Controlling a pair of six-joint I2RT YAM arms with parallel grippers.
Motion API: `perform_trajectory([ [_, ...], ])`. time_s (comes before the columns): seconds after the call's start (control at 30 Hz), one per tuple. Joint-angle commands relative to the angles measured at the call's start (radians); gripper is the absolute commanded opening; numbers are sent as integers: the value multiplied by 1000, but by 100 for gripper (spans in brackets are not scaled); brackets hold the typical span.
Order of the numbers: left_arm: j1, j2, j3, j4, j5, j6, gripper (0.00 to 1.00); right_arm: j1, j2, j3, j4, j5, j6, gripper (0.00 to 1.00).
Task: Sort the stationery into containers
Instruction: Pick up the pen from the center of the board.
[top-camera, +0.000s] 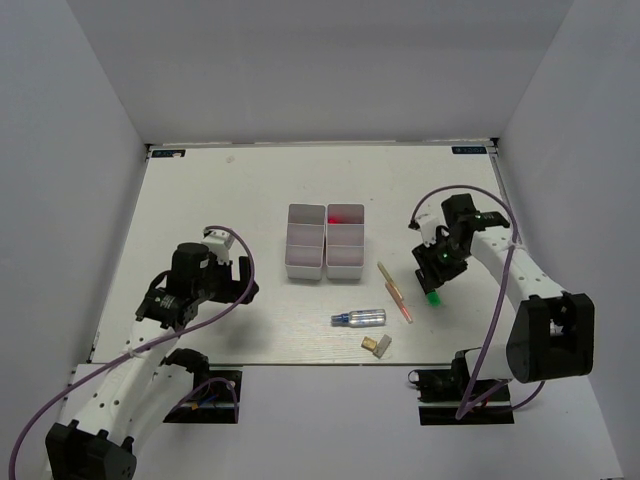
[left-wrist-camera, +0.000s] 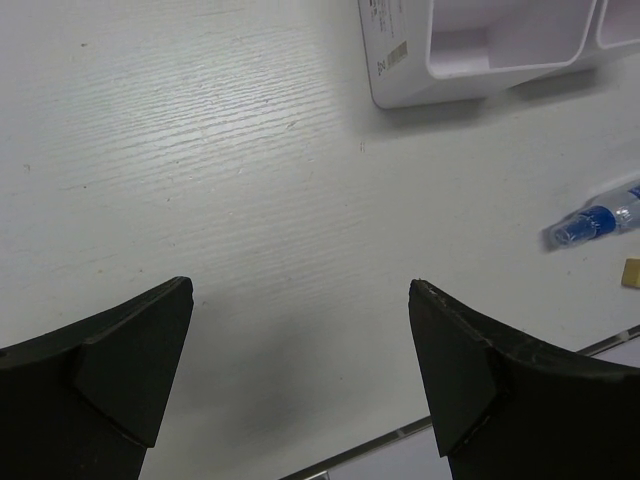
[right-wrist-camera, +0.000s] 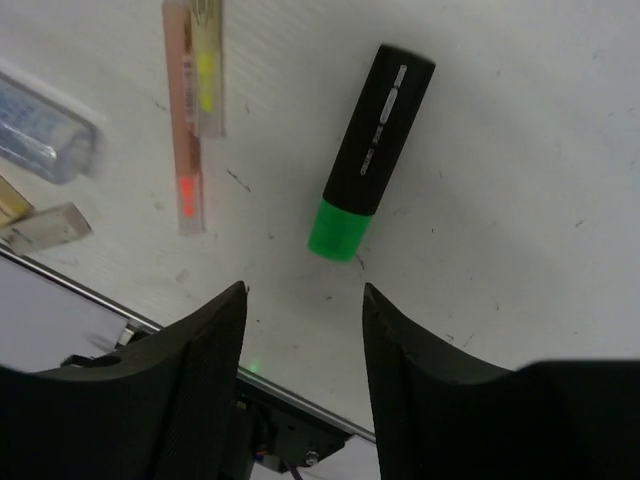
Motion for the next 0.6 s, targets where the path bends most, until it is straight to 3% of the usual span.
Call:
perform_trajectory([
  [0.0, 5, -18, -5, 27, 31, -8, 99, -1, -4, -29, -28, 83, 19, 54],
  [0.1, 5, -17, -7, 31, 39, -8, 99, 0, 30, -50, 0, 86, 43, 67],
  [0.57, 3, -14, -5, 28, 43, -8, 99, 5, 266, 39, 144, 118, 140, 67],
])
